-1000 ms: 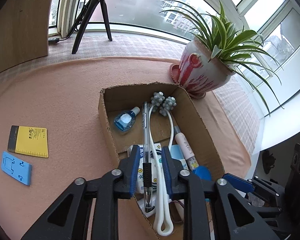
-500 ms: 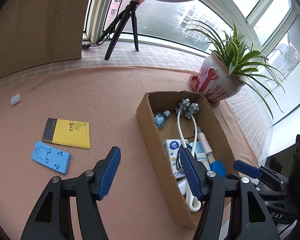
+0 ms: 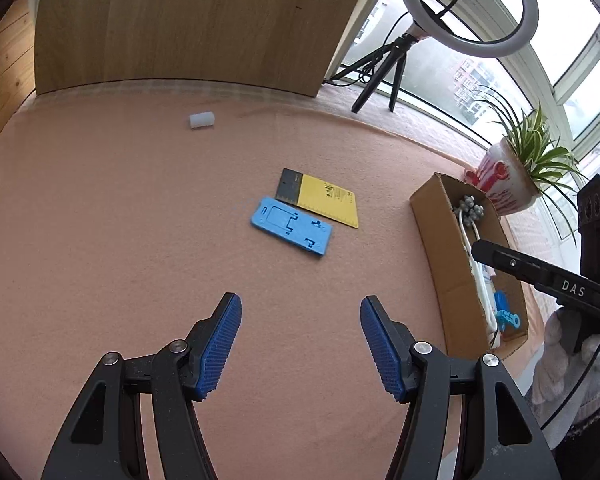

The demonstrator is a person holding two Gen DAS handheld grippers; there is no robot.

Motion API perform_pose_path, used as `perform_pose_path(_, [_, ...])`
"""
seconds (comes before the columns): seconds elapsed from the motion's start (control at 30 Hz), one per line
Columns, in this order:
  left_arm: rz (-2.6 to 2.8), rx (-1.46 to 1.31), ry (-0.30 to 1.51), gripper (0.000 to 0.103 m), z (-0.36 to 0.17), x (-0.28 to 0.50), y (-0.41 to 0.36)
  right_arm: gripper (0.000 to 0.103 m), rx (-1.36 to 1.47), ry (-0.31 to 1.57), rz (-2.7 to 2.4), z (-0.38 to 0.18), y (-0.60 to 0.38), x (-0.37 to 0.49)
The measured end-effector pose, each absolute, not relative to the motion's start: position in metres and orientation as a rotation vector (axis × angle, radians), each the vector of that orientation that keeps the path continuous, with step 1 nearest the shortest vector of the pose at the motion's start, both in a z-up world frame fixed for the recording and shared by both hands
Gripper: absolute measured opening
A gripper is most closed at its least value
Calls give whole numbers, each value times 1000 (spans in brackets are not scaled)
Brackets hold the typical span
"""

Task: Organize objects
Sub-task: 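Move the left gripper to the white block while the right gripper approaches the blue phone stand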

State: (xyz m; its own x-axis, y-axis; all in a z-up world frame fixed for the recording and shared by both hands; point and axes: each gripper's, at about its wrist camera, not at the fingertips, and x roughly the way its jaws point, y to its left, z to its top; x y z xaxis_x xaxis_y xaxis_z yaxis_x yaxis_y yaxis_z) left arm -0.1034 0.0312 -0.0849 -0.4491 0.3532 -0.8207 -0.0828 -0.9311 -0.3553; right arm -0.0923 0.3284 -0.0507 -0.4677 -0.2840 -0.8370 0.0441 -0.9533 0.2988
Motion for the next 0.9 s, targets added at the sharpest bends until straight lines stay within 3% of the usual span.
perform_pose_path(0.47, [2472, -1537, -504, 65, -96, -77, -44, 54, 1653, -302, -2270, -104, 234, -182])
perform_pose_path(0.57, [2483, -1541, -516, 65, -96, -76, -55, 49, 1692, -317, -2236, -119, 224, -196])
perform_pose_path(0.9, [2471, -1578, -538, 65, -105, -79, -71, 48, 1749, -319, -2235, -140, 216, -214])
